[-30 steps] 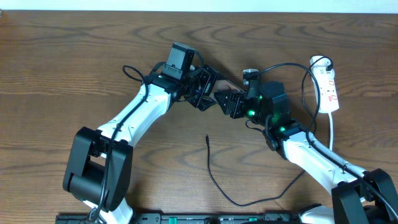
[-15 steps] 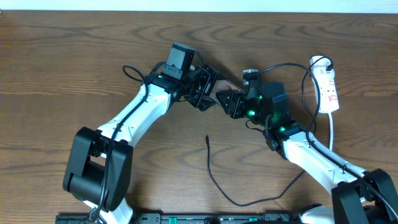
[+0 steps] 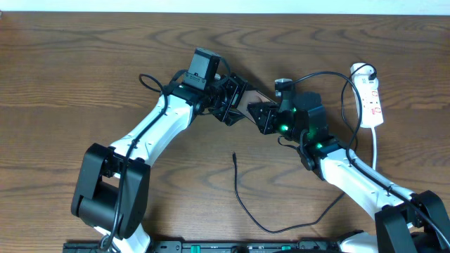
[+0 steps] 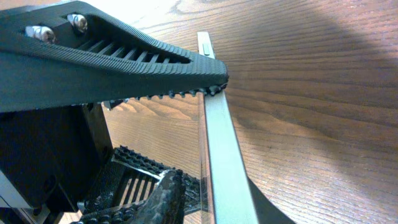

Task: Plug charger to phone and switch on socket

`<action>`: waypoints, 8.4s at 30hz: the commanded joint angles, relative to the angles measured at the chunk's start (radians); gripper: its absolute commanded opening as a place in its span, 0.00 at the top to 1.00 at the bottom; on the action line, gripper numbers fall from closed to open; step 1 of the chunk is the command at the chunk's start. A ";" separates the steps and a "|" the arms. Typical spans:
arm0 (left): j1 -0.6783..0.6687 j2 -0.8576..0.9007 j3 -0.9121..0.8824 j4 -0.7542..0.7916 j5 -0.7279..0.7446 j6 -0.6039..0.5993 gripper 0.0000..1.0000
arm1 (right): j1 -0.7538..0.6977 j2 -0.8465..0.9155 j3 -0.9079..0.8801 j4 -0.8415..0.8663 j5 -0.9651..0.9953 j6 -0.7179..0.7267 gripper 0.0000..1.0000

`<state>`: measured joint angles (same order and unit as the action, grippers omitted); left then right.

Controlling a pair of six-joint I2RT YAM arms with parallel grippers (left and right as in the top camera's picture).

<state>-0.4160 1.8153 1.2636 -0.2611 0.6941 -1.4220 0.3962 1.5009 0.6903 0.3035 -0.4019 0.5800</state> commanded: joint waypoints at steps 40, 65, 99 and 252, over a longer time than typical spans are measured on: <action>0.037 -0.038 0.010 0.013 0.189 0.173 0.07 | -0.188 0.005 0.016 -0.045 0.086 0.290 0.99; 0.175 -0.038 0.010 0.213 0.071 0.218 0.07 | -0.057 0.005 0.016 0.246 0.022 1.291 0.99; 0.109 -0.037 0.010 0.311 -0.109 0.108 0.21 | 0.111 0.005 0.016 0.421 0.187 1.472 0.98; 0.734 -0.037 0.002 0.262 0.705 0.977 0.93 | 0.365 0.481 0.557 -1.131 0.301 0.279 0.21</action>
<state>0.3134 1.8042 1.2629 0.0002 1.3602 -0.4473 0.7868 1.9537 1.2430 -0.8268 -0.0582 0.8440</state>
